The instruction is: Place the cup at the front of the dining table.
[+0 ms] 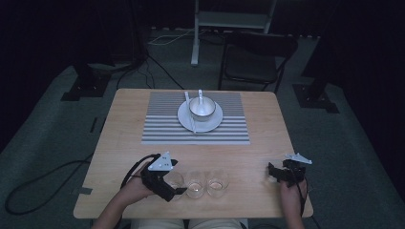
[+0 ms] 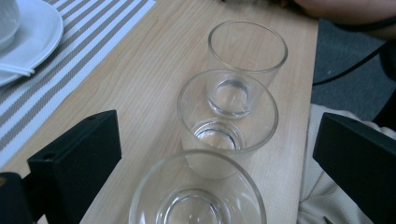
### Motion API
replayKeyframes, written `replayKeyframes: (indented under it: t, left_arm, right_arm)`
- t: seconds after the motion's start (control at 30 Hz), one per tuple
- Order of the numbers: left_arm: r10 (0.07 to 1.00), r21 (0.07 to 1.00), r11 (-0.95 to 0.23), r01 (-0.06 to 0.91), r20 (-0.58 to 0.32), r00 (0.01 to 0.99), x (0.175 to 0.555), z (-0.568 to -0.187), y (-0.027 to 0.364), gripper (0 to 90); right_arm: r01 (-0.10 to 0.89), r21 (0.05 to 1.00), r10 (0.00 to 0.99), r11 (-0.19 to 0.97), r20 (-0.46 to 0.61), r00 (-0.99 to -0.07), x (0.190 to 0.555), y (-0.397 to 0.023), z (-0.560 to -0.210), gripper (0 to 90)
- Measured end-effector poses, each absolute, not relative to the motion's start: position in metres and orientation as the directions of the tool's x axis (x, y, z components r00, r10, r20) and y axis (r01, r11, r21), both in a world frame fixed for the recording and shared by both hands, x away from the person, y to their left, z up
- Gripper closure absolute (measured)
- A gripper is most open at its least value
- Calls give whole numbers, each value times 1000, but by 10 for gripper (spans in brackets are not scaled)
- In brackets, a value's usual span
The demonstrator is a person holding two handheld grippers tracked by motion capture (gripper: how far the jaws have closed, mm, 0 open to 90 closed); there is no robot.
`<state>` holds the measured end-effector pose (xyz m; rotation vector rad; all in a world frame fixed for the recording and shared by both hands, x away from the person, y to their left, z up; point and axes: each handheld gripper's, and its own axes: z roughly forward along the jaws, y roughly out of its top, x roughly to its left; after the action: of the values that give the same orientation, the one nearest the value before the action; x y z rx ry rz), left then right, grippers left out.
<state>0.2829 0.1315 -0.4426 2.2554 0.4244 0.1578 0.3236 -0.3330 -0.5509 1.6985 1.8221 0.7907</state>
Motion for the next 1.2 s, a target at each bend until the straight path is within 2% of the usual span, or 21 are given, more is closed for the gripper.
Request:
replayKeyframes:
  t: [0.57,1.2]
  left_arm:
    - [310,626,-744,232,17,951,293,-457,88,16]
    - [326,549,-793,262,20,945,301,-464,68,24]
  right_arm:
    - [692,721,997,43,15,-77,324,-333,-551,116]
    - [691,722,997,47,14,-82,323,-333,-551,117]
